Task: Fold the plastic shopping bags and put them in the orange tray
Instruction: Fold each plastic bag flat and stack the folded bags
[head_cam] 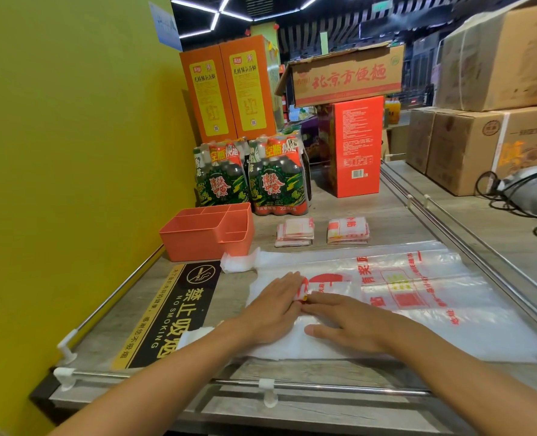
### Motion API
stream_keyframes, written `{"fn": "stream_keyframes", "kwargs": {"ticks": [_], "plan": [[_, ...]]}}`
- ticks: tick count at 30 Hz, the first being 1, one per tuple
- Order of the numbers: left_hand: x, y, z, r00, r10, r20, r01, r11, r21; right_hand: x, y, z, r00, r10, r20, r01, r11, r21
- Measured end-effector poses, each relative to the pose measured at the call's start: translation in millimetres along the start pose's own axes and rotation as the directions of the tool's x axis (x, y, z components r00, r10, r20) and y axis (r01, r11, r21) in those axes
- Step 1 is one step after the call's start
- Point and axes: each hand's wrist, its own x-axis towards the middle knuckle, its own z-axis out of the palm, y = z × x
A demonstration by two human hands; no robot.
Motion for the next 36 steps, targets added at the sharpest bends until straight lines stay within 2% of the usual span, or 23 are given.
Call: {"fn": "stream_keyframes", "kwargs": {"ticks": [6, 10, 14, 18, 23, 27, 30, 36], "plan": [[-1, -13, 2, 0.986, 0.014, 0.168, -0.030, 0.995, 0.092, 1, -3, -4, 0.998, 0.020, -0.060, -0.021, 1.000, -0.019], [-2, -15, 2, 0.977, 0.018, 0.212, -0.042, 0.993, 0.110, 2, -6, -4, 0.992, 0.032, -0.124, -0.033, 0.999, 0.000], [-2, -17, 5, 0.981, 0.027, 0.193, -0.041, 0.997, 0.068, 2, -5, -4, 0.979, 0.042, -0.201, -0.044, 0.999, -0.005], [-3, -18, 5, 0.997, -0.018, 0.077, 0.019, 1.000, -0.010, 4, 1, -1, 0.993, 0.009, -0.120, -0.014, 0.999, -0.036], [0, -11, -2, 0.998, -0.061, 0.031, 0.061, 0.998, -0.027, 4, 2, 1, 0.998, 0.033, -0.060, -0.033, 0.999, 0.005], [2, -18, -1, 0.999, -0.038, -0.033, 0.040, 0.997, 0.070, 2, 1, 1, 0.997, 0.075, -0.026, -0.075, 0.997, -0.002], [2, -27, 0, 0.998, -0.059, -0.013, 0.060, 0.991, 0.118, 2, 1, 2, 0.997, 0.077, -0.010, -0.077, 0.997, -0.012], [-3, -33, -1, 0.988, -0.067, 0.143, 0.044, 0.986, 0.160, 3, 2, 3, 0.997, 0.081, -0.004, -0.081, 0.997, -0.008]]}}
